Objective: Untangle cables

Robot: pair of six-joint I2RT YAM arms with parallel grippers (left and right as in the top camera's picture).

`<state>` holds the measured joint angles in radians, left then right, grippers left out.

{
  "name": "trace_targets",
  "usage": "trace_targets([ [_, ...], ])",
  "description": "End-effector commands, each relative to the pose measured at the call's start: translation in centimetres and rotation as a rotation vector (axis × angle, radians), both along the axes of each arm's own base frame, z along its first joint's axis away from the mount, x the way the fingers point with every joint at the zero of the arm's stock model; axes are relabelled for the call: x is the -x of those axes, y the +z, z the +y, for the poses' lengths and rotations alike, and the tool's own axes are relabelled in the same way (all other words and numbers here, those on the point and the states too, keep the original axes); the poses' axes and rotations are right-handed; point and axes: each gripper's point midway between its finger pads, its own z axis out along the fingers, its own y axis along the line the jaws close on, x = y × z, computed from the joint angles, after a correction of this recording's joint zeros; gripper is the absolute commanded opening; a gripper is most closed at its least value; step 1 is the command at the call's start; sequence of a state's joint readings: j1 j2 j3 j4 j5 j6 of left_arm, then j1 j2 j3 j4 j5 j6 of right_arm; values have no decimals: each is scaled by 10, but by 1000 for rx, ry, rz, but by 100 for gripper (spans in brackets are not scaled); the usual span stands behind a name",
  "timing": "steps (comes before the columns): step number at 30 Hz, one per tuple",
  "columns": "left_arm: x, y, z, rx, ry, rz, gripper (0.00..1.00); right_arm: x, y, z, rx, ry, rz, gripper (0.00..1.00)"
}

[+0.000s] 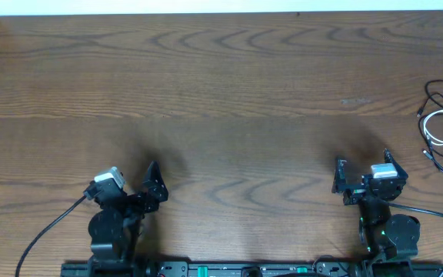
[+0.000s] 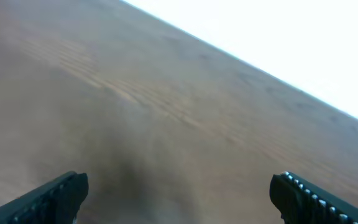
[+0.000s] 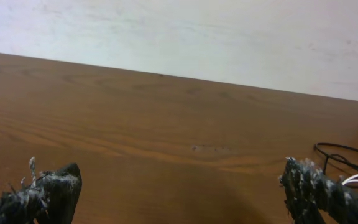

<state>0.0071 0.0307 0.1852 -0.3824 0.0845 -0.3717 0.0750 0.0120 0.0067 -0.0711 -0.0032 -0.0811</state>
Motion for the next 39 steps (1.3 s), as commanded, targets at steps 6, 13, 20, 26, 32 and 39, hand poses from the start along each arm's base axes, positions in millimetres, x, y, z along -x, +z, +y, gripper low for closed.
trace_targets([
  [6, -15, 8, -1, -52, -29, -141, 98, 0, -1, -1, 2, -3, 1, 99],
  [13, -22, 27, -1, -208, -53, -275, 98, 0, -1, -1, 2, -3, 1, 99],
  [20, -24, 26, 0, -355, -72, -299, 98, 0, 0, -1, 2, -3, 0, 99],
  [26, -21, -5, 0, -389, -104, -171, 98, 0, 0, -1, 2, -3, 0, 99],
  [32, -21, -3, -2, -352, -105, -181, 98, 0, 0, -1, 2, -3, 0, 99],
  [39, -21, -3, -2, -352, -104, -180, 98, 0, 0, -1, 2, -3, 0, 99],
])
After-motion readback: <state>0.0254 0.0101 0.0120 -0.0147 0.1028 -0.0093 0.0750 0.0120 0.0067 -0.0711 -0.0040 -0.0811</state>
